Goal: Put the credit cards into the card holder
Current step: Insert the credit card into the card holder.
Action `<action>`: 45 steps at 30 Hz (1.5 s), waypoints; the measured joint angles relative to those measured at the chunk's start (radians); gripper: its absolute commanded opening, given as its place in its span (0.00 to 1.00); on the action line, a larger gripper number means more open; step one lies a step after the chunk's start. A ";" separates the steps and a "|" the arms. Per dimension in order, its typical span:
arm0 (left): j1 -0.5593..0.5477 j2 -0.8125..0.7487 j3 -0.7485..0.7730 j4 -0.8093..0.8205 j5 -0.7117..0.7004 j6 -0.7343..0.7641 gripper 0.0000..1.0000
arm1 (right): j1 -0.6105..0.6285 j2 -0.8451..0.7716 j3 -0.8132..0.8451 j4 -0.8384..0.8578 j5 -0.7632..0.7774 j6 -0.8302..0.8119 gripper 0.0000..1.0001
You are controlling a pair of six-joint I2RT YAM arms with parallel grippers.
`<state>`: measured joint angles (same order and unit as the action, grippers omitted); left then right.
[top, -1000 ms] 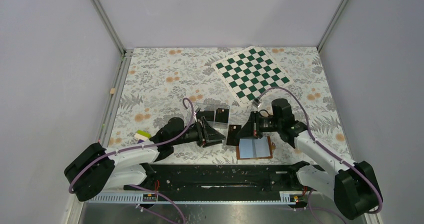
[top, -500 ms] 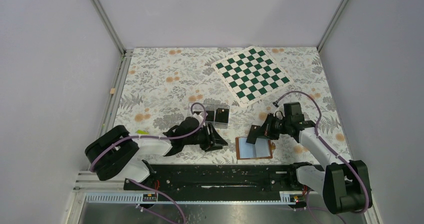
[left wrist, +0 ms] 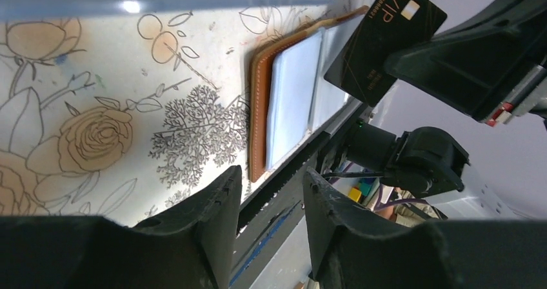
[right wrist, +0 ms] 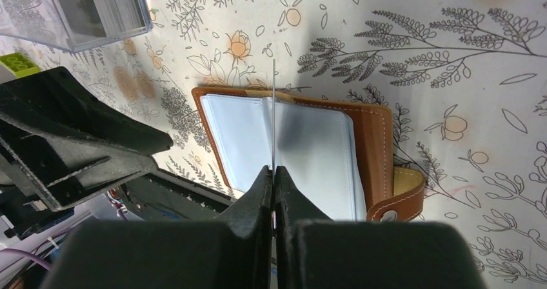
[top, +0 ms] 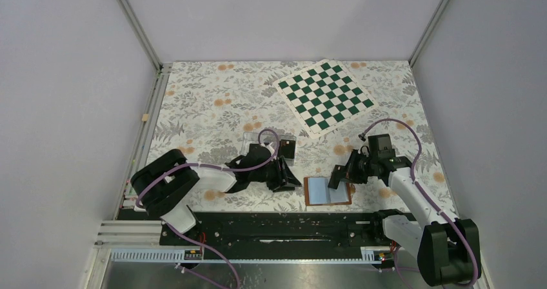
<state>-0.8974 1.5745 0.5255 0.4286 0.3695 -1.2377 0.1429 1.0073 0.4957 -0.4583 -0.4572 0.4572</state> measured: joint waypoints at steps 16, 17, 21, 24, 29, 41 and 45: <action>-0.009 0.092 0.024 0.014 0.001 0.010 0.14 | 0.000 0.113 -0.028 0.041 -0.148 0.016 0.00; -0.009 0.097 0.026 0.014 0.001 0.011 0.14 | 0.000 0.111 -0.035 0.048 -0.160 0.019 0.00; -0.008 0.116 0.032 0.013 0.002 0.018 0.11 | 0.000 0.111 -0.059 0.065 -0.194 0.030 0.00; -0.008 0.117 0.034 0.009 0.000 0.024 0.11 | 0.000 0.117 -0.069 0.078 -0.207 0.038 0.00; -0.008 0.117 0.035 -0.004 -0.002 0.042 0.10 | 0.000 0.132 -0.081 0.109 -0.226 0.056 0.00; -0.011 0.074 0.045 -0.122 -0.036 0.082 0.09 | 0.047 0.271 -0.101 0.240 -0.287 0.111 0.00; -0.011 0.056 0.049 -0.169 -0.050 0.090 0.10 | 0.076 0.322 -0.100 0.286 -0.310 0.121 0.00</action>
<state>-0.9081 1.6302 0.5747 0.2596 0.3191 -1.1473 0.2184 1.3293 0.3954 -0.1722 -0.7670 0.5781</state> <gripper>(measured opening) 0.091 0.020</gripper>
